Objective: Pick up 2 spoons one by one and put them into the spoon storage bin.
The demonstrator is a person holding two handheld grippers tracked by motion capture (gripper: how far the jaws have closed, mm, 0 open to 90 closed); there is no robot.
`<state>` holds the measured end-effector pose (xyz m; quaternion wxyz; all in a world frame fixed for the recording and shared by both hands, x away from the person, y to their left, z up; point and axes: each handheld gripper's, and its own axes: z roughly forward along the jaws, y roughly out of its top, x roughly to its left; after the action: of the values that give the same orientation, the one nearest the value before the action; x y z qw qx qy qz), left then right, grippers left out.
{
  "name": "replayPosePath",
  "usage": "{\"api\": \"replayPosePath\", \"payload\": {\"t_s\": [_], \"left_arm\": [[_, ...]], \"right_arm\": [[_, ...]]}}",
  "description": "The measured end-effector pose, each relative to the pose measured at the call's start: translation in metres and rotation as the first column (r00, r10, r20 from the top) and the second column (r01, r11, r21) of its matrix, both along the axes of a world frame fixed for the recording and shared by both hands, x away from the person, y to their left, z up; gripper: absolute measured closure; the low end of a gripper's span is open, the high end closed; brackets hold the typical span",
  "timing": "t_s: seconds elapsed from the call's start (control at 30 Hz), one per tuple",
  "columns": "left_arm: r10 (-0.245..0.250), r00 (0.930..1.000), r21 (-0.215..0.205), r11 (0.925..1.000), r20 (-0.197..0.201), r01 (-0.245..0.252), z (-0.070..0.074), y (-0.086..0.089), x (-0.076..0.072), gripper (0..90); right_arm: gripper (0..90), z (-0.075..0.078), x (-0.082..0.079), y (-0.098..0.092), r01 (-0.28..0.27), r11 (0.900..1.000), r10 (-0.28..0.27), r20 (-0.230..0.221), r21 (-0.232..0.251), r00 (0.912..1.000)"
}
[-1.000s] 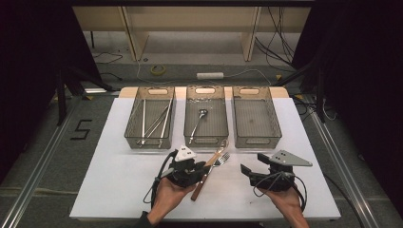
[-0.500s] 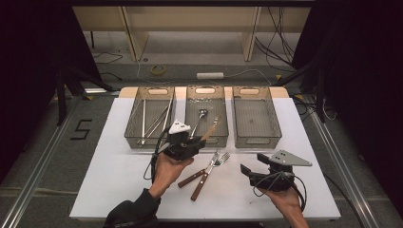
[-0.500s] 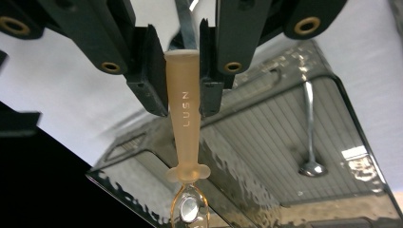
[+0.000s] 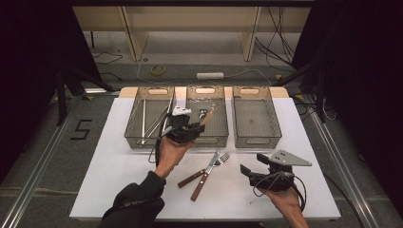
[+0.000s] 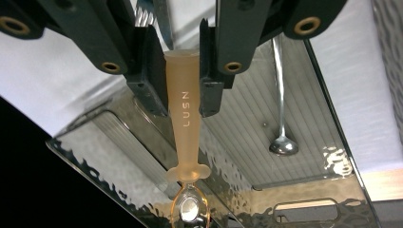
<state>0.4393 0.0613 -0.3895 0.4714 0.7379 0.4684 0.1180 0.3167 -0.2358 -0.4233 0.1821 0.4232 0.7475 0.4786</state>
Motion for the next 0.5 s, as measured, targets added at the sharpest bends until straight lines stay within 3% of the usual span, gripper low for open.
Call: {"api": "replayPosePath", "payload": {"t_s": [0.27,0.5], "left_arm": [[0.052,0.9986,-0.001,0.9987,-0.012,-0.052,0.001,0.001,0.023,73.4],[0.069,0.9972,0.028,0.9973,-0.029,-0.068,-0.006,-0.004,0.036,73.4]], "right_arm": [[24.6,-0.001,0.000,0.000,-0.001,1.000,0.001,-0.002,0.001,1.0000],[24.6,0.000,0.000,-0.001,-0.003,1.000,0.003,0.000,0.007,1.0000]]}}
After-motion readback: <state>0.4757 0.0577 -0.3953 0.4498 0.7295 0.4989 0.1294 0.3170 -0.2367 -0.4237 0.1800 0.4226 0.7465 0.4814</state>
